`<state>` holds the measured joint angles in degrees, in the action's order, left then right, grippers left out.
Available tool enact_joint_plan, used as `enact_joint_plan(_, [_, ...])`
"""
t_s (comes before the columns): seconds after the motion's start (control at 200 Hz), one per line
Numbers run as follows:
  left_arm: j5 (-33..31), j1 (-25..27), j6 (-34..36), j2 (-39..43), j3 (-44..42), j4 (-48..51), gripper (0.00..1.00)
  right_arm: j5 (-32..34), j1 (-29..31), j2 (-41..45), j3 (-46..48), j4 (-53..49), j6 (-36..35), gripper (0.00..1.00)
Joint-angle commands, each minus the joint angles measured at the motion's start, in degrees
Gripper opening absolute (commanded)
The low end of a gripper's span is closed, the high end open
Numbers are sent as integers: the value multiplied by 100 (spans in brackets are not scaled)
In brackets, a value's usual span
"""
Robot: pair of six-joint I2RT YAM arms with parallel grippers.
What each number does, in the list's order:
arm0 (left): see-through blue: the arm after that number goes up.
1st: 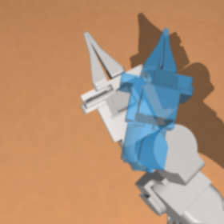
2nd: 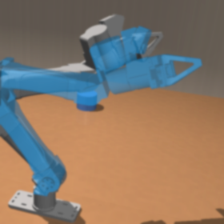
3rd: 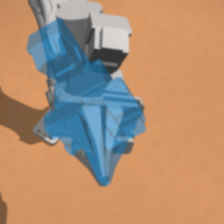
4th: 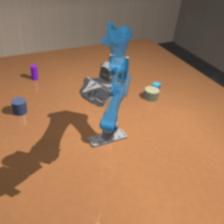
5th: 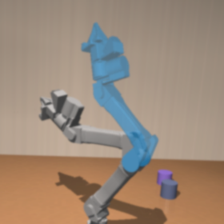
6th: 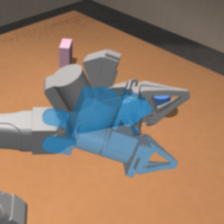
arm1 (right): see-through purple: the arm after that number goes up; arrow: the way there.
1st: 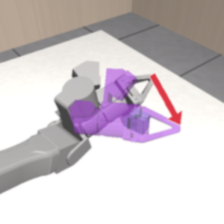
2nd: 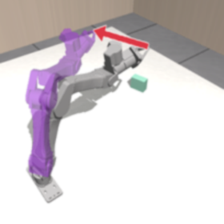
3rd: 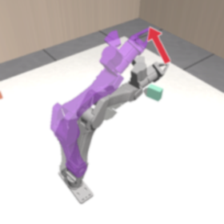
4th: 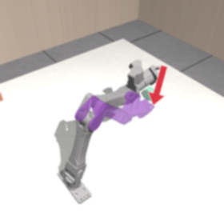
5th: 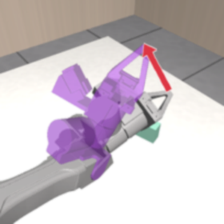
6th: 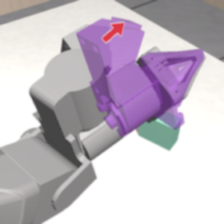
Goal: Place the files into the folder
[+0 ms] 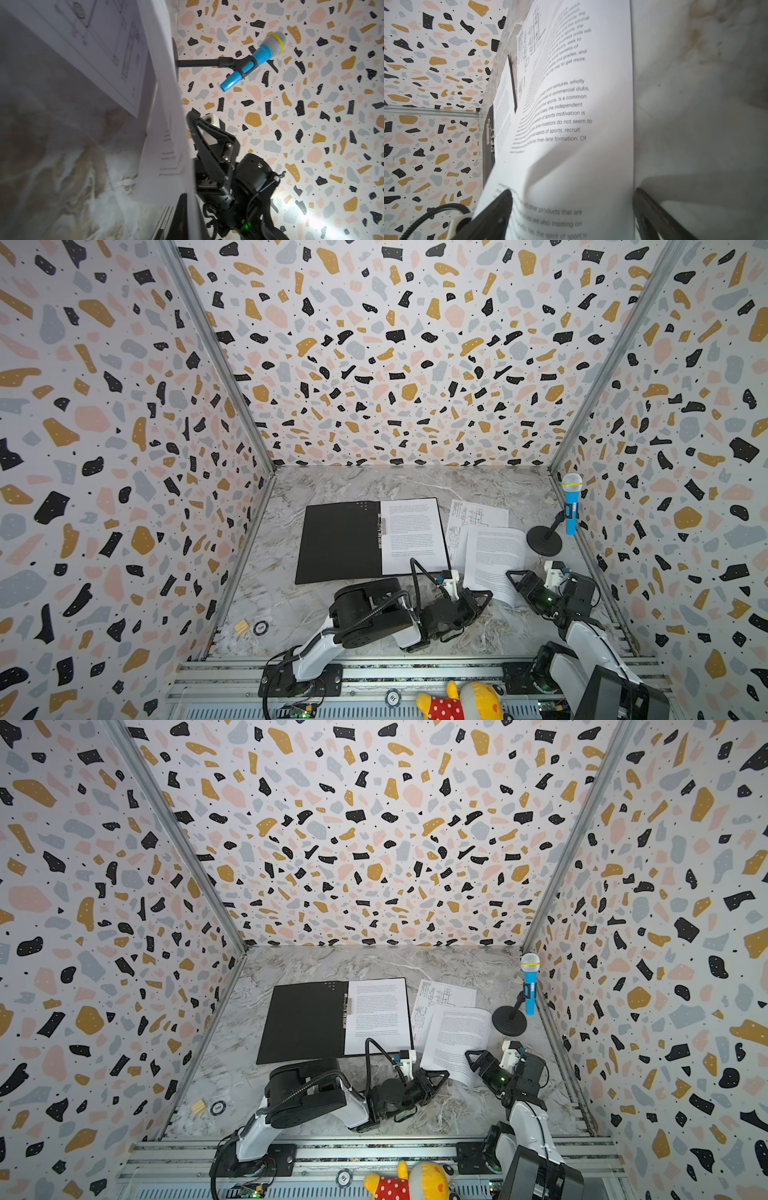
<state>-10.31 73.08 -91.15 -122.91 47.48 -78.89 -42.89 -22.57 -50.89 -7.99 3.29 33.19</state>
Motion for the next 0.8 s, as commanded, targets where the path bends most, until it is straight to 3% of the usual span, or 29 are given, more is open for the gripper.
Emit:
enact_joint_plan(0.0, [176,-148,265,280,-64,-69,0,-268,-152,62,-119,-113,5,94])
enact_joint_plan(0.22, [307,-224,186,280,-90,-205,0,-821,-665,-102,-36,-17,-74,94])
enact_joint_plan(0.501, [511,-206,81,42,-230,-407,0,-1170,-890,-316,-5,329,77,78])
enact_joint_plan(0.796, [666,-198,-24,-75,-172,-625,0,-1428,-899,-877,-16,457,118,73])
